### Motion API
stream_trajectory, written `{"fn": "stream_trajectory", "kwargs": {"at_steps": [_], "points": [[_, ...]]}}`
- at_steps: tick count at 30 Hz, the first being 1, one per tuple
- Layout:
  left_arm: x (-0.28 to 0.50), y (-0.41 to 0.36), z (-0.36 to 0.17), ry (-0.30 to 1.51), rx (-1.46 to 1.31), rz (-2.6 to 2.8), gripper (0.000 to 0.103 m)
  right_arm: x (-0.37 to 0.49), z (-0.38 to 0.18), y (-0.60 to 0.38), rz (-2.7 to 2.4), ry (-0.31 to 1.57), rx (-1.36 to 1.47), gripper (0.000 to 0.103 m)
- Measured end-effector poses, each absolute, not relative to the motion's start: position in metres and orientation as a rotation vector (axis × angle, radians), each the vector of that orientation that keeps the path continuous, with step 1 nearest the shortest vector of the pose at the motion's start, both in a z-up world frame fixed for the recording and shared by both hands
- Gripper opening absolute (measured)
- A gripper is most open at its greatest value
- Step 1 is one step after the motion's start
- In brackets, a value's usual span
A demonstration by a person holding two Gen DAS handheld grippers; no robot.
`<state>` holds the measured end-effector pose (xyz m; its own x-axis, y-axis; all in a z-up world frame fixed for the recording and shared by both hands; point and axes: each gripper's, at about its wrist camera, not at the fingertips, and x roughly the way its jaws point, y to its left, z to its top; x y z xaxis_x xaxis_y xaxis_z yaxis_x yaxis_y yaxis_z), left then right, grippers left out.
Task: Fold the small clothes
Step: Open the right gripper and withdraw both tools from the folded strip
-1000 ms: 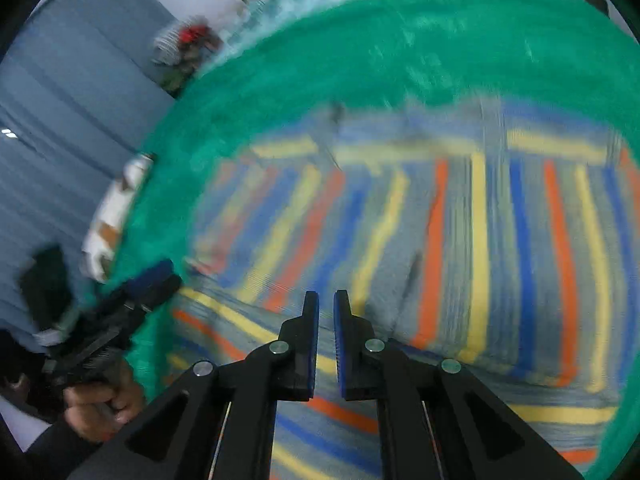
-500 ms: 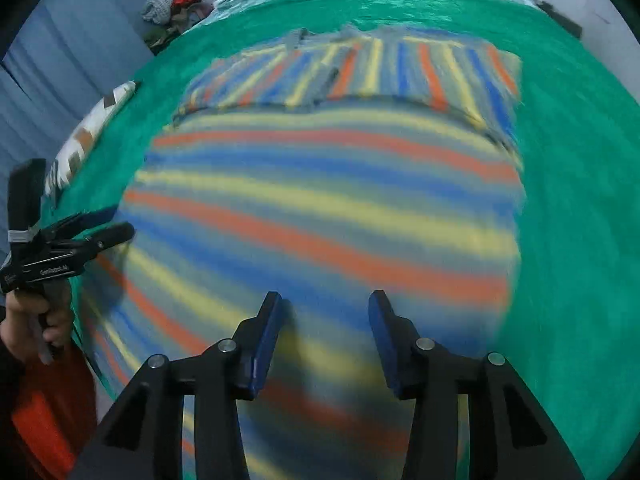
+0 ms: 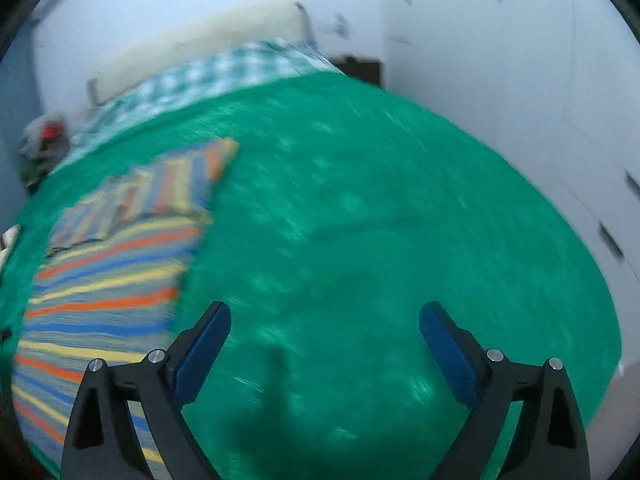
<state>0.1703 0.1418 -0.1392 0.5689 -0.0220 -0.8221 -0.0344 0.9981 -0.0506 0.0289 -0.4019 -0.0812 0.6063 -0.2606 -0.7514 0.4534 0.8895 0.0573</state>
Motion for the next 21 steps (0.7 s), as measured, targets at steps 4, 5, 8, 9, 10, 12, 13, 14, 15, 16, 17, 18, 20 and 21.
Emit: {"fn": "stream_trajectory", "kwargs": {"at_steps": [4,5,8,9,10,12,13,14,15,16,17,18,20,21], "points": [[0.17,0.139,-0.147,0.953,-0.028,0.032,0.103,0.045,-0.121,-0.423,-0.446,1.018,0.266,0.096],[0.17,0.138,-0.148,0.949,-0.021,0.035,0.103,0.044,-0.121,-0.422,-0.449,1.005,0.247,0.098],[0.174,0.137,-0.151,0.949,-0.021,0.037,0.103,0.045,-0.123,-0.43,-0.443,0.987,0.279,0.101],[0.174,0.136,-0.151,0.952,-0.018,0.038,0.103,0.043,-0.124,-0.43,-0.44,0.98,0.28,0.101],[0.174,0.134,-0.15,0.951,-0.015,0.038,0.103,0.043,-0.124,-0.43,-0.436,0.98,0.281,0.102],[0.174,0.131,-0.148,0.951,-0.008,0.038,0.103,0.043,-0.124,-0.429,-0.434,0.979,0.274,0.103],[0.173,0.132,-0.148,0.952,-0.006,0.038,0.103,0.042,-0.125,-0.428,-0.434,0.977,0.272,0.103],[0.174,0.133,-0.148,0.953,-0.005,0.037,0.103,0.042,-0.126,-0.428,-0.433,0.976,0.274,0.103],[0.174,0.134,-0.148,0.955,-0.004,0.037,0.103,0.043,-0.127,-0.428,-0.433,0.976,0.275,0.103],[0.174,0.134,-0.148,0.956,-0.003,0.037,0.103,0.044,-0.127,-0.427,-0.433,0.976,0.275,0.103],[0.174,0.134,-0.148,0.956,-0.002,0.037,0.103,0.043,-0.128,-0.422,-0.434,0.976,0.272,0.103],[0.174,0.133,-0.148,0.957,0.0,0.038,0.103,0.043,-0.128,-0.423,-0.436,0.976,0.27,0.103],[0.174,0.133,-0.148,0.958,0.003,0.039,0.103,0.039,-0.128,-0.423,-0.437,0.975,0.268,0.103],[0.174,0.133,-0.148,0.959,0.005,0.04,0.103,0.039,-0.128,-0.423,-0.437,0.974,0.267,0.103]]}}
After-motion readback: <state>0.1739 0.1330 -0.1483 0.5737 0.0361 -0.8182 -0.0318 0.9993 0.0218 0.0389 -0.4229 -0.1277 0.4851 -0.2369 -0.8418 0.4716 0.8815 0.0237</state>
